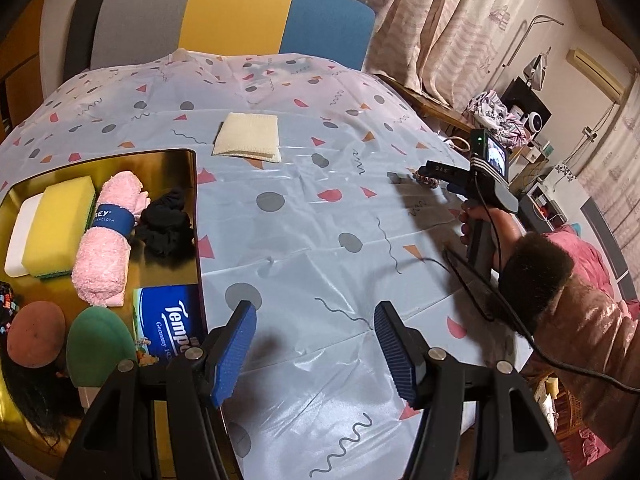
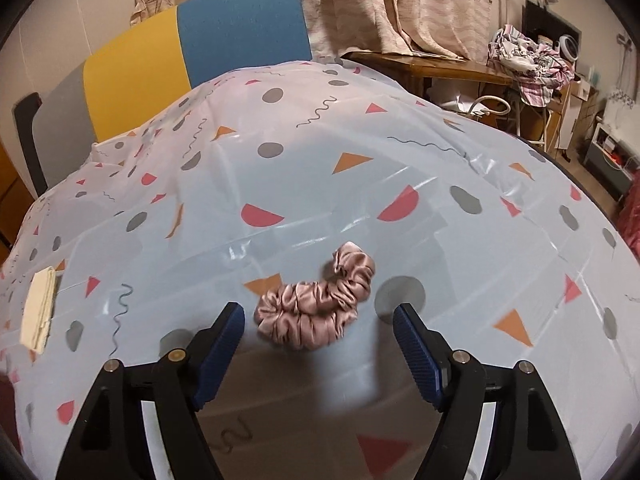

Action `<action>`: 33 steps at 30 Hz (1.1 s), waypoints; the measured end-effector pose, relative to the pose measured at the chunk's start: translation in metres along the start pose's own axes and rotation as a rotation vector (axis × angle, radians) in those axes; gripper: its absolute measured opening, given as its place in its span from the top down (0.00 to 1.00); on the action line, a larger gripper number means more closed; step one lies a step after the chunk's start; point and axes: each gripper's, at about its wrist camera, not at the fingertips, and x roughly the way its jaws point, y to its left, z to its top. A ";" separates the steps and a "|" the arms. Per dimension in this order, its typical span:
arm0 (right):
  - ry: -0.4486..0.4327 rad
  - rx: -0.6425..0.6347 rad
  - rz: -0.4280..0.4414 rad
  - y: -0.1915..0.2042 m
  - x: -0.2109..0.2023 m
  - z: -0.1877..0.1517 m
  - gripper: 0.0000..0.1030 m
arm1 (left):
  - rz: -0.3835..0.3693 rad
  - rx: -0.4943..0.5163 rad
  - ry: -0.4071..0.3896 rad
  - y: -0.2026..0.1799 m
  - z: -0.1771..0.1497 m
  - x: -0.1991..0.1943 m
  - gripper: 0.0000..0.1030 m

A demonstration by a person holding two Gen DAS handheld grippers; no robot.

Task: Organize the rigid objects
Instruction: 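Grasp the pink satin scrunchie with the right tool and lift it, then grasp the beige mesh cloth with the left tool while the right tool holds the scrunchie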

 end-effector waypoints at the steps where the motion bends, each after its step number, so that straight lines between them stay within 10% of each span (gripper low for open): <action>1: -0.004 -0.005 -0.005 0.000 0.003 -0.001 0.26 | 0.002 0.000 0.000 0.000 0.001 0.001 0.40; 13: -0.018 -0.055 0.047 0.008 0.012 -0.003 0.74 | -0.010 0.005 -0.009 -0.013 0.028 0.016 0.40; 26: -0.042 -0.047 0.172 0.011 -0.031 -0.028 0.75 | 0.033 -0.007 -0.046 -0.008 0.099 0.031 0.32; 33: -0.033 -0.055 0.172 0.018 -0.027 -0.043 0.75 | 0.178 0.046 0.008 0.000 0.159 0.087 0.18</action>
